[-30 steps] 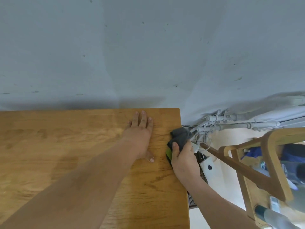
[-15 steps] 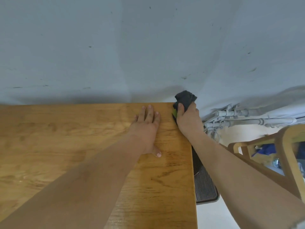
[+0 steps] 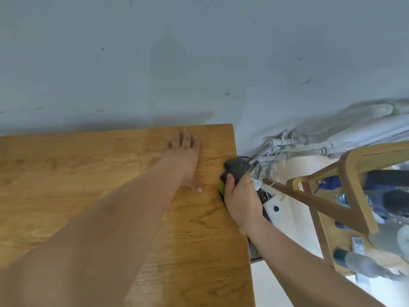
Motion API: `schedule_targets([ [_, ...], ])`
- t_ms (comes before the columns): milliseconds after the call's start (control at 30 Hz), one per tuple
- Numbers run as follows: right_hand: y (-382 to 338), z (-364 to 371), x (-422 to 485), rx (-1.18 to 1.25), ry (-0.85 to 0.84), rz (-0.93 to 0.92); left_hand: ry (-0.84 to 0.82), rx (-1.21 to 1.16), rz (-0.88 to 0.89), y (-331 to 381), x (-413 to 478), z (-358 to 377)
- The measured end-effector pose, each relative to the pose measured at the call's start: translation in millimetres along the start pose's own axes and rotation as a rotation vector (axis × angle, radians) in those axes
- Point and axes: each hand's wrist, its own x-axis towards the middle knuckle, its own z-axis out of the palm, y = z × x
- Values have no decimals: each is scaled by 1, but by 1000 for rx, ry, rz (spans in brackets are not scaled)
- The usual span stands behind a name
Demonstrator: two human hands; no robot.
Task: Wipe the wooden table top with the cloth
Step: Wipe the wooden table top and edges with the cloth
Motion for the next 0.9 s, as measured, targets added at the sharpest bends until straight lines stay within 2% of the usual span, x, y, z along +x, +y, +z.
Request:
schedule_targets([
  [100, -25, -13, 37, 88, -46, 25, 41, -29, -44, 8, -17, 11],
  [167, -32, -17, 47, 153, -77, 26, 166, -83, -73, 16, -35, 29],
  [233, -28, -19, 42, 187, -97, 30, 292, -86, -24, 26, -59, 53],
  [300, -15, -15, 21, 204, -97, 28, 332, -97, 66, 34, -83, 79],
  [433, 33, 3, -53, 167, -99, 74, 252, -191, 193, 51, -126, 113],
  [567, 82, 16, -140, 152, -53, 117, 178, -155, 271, 75, -163, 137],
  [700, 112, 21, -204, 117, -94, 169, 113, -140, 340, 79, -194, 162],
  [900, 81, 13, -154, 161, -137, 291, 39, -134, 370, 50, -224, 201],
])
